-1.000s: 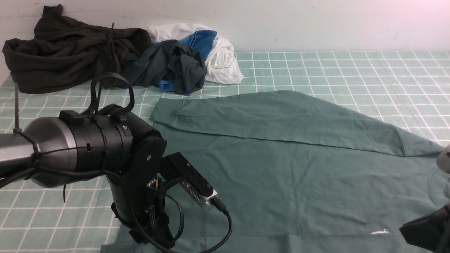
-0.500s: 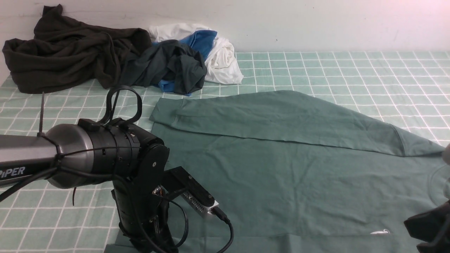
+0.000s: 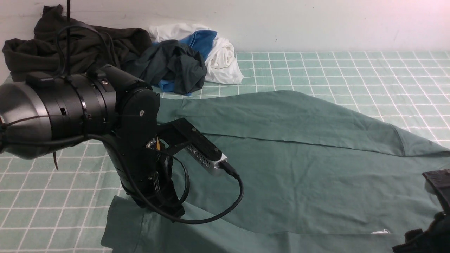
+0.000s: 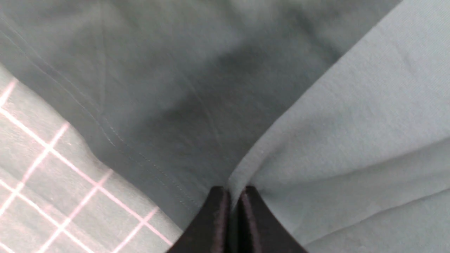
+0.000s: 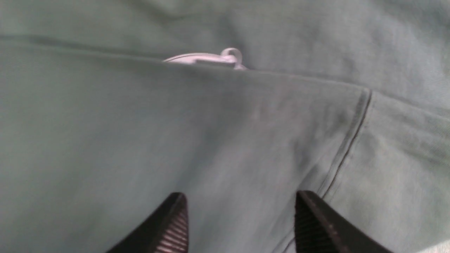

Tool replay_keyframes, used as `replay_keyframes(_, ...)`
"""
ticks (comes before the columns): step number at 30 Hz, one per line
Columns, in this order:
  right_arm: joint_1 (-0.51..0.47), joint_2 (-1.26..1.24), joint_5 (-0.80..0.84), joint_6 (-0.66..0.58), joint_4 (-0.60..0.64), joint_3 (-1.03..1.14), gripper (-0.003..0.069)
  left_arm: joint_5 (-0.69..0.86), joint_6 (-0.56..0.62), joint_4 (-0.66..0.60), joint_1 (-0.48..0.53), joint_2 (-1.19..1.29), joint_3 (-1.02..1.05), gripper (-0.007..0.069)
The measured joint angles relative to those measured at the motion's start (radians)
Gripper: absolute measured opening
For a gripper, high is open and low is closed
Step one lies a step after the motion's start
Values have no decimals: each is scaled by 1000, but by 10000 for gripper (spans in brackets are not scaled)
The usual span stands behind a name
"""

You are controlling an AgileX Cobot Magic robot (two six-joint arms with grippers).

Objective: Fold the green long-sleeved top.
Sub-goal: Use the left arm to drag and place the cuff at the centered position on the left edge of the fabric

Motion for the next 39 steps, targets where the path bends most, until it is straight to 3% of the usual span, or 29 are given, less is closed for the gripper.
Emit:
replay_keyframes(9, 1, 219, -80, 498, -370, -7, 424, 17, 1, 0, 0, 1, -1, 8)
replay_keyframes(15, 1, 237, -105, 639, -477, -8, 422, 17, 1, 0, 0, 1, -1, 7)
replay_keyframes(22, -53, 242, -150, 640, -451, -8, 353, 17, 1, -9, 0, 1, -1, 7)
replay_keyframes(25, -105, 243, -186, 571, -378, -8, 227, 17, 1, -15, 0, 1, -1, 7)
replay_keyframes(26, -110, 243, -189, 565, -367, -8, 218, 17, 1, -15, 0, 1, -1, 7)
replay_keyframes(30, -154, 243, -198, 453, -286, -8, 29, 17, 1, -15, 0, 1, -2, 7)
replay_keyframes(34, -163, 225, -180, 420, -264, -8, 1, 20, 8, -15, 0, 2, -25, 6)
replay_keyframes(39, -164, 128, -35, 380, -249, -27, -2, 22, 10, 25, 0, 12, -146, 8)
